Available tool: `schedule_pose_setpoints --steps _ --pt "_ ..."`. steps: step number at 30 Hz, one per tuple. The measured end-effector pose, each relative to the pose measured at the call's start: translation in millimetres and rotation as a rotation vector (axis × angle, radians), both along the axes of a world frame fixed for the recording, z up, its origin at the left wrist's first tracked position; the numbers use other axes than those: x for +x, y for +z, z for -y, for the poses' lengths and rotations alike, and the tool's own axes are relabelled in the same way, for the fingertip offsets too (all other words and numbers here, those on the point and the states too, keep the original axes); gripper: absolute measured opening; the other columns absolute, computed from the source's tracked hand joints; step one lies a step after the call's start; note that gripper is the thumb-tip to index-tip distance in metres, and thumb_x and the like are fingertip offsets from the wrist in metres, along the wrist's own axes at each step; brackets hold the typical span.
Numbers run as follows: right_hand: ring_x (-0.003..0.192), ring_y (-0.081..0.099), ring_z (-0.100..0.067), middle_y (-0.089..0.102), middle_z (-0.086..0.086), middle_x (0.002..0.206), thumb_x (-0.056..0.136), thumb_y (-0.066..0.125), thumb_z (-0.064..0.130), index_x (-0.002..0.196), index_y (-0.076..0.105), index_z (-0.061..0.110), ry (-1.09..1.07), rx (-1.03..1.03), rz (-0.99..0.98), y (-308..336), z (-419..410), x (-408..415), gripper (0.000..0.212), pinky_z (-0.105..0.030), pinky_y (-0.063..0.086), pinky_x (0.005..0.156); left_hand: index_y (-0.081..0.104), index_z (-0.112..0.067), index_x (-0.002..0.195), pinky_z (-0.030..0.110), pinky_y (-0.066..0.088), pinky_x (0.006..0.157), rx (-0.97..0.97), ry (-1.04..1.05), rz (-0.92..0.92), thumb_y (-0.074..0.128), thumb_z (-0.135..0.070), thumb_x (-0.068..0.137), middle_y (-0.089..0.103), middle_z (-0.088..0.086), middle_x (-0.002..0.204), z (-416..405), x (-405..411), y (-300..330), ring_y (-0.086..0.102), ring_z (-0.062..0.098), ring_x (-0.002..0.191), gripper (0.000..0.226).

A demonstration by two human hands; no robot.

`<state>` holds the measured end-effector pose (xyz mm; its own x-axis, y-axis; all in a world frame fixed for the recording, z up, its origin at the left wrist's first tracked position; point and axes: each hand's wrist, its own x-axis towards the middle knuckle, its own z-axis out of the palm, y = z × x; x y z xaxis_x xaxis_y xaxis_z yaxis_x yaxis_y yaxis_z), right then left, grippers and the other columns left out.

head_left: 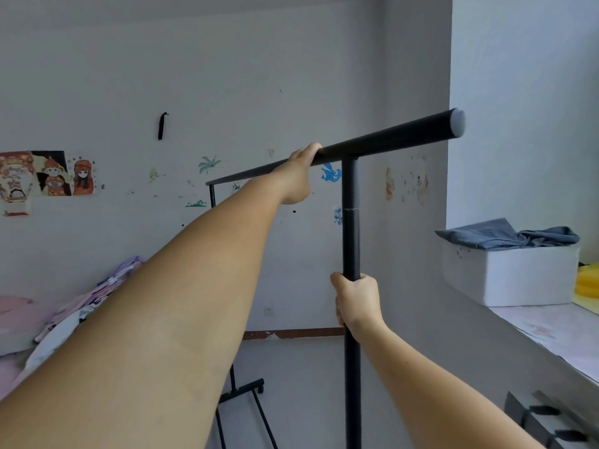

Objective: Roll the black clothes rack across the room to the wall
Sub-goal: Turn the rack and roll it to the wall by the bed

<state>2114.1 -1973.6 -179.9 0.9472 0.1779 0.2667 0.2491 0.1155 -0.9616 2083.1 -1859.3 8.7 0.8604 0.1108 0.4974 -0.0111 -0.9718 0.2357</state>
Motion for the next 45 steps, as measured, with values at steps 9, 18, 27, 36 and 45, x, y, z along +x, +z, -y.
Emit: schedule_pose_setpoints --steps 9,18,27,36,45 --pt "0.040 0.031 -0.020 0.035 -0.008 0.051 0.069 0.050 0.015 0.060 0.037 0.014 -0.033 -0.011 0.011 0 -35 69 0.016 -0.023 0.030 0.035 0.018 -0.036 0.139 0.024 0.032 0.050 0.013 -0.005 0.019 0.031 0.013 0.078 0.025 -0.001 0.147 -36 70 -2 0.039 0.012 0.069 0.079" --pt "0.030 0.028 -0.017 0.033 0.000 0.038 0.073 0.049 0.010 0.061 0.032 0.015 -0.010 0.014 0.013 2 -77 146 0.021 -0.021 0.028 0.034 0.023 -0.033 0.136 0.022 0.030 0.048 0.054 -0.036 0.014 0.030 0.014 0.077 0.029 -0.001 0.142 -83 144 1 0.039 0.011 0.066 0.075" --pt "0.027 0.030 -0.017 0.034 0.003 0.032 0.071 0.047 0.012 0.055 0.034 0.015 0.051 -0.003 0.023 -1 -114 226 0.020 -0.023 0.030 0.036 0.021 -0.030 0.139 0.025 0.034 0.058 0.041 -0.047 0.055 0.030 0.013 0.076 0.029 0.001 0.142 -121 223 -3 0.043 0.024 0.094 0.077" --pt "0.028 0.025 -0.016 0.031 0.003 0.034 0.066 0.045 0.010 0.048 0.030 0.017 0.179 0.024 0.000 -2 -123 312 0.025 -0.021 0.027 0.037 0.029 -0.034 0.123 0.030 0.037 0.052 0.011 -0.008 0.091 0.033 0.006 0.080 0.040 -0.002 0.091 -136 317 4 0.042 0.016 0.070 0.059" --pt "0.036 0.019 -0.016 0.027 0.000 0.040 0.073 0.044 0.005 0.045 0.027 0.021 0.234 0.034 -0.036 -2 -76 411 0.036 -0.024 0.022 0.040 0.041 -0.029 0.130 0.039 0.034 0.100 0.122 -0.151 0.153 0.045 -0.020 0.094 0.045 0.000 0.130 -114 426 11 0.040 0.022 0.117 0.038"
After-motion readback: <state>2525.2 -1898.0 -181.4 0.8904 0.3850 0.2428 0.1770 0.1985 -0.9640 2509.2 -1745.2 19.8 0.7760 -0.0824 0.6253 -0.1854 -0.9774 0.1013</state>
